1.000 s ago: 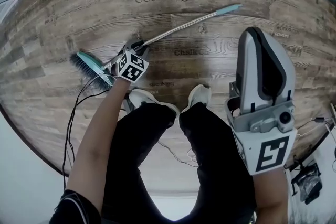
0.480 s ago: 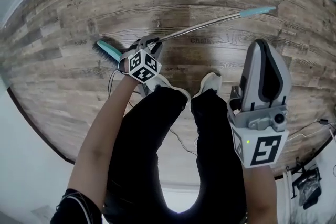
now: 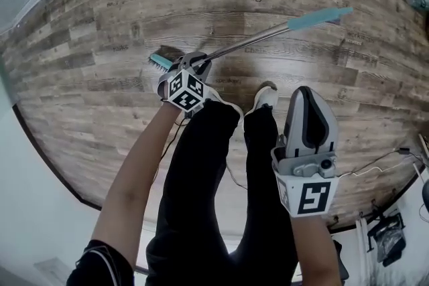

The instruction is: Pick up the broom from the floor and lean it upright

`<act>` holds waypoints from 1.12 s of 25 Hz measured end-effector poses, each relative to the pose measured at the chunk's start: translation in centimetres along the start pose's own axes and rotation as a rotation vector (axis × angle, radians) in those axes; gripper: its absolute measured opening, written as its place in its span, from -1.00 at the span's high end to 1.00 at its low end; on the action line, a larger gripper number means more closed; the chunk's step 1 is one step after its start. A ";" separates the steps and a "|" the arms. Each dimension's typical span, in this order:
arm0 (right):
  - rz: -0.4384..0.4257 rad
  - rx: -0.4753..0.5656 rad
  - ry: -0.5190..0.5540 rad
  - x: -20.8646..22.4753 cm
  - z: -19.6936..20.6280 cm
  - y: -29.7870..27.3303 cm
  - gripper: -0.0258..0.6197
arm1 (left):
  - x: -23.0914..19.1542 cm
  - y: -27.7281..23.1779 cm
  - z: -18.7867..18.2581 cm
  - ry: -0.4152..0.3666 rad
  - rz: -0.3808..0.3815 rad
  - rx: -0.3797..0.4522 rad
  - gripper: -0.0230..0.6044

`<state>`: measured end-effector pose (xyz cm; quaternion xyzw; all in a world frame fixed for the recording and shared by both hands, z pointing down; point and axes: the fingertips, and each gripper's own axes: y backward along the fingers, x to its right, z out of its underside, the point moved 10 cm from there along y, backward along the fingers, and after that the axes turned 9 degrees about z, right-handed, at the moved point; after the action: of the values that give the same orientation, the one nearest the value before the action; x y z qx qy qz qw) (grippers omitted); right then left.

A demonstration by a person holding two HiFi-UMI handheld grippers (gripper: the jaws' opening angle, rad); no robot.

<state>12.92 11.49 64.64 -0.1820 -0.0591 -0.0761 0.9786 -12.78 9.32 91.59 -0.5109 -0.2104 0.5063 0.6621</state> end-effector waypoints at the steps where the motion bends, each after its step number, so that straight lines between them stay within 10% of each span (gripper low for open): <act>1: -0.007 0.003 0.005 -0.1 -0.5 0.0 0.86 | 0.2 0.6 -0.4 0.005 -0.005 0.006 0.64; 16: -0.067 0.042 0.062 0.2 -8.4 1.4 0.86 | 0.9 8.4 -7.4 0.209 -0.072 0.097 0.64; 28: -0.245 0.133 0.186 -0.8 -12.9 3.6 0.85 | 3.9 12.1 -14.9 0.115 -0.064 0.150 0.64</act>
<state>13.93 10.20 51.34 -0.1005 0.0050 -0.2075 0.9730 -4.90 5.44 74.10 -0.4810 -0.1499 0.4690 0.7254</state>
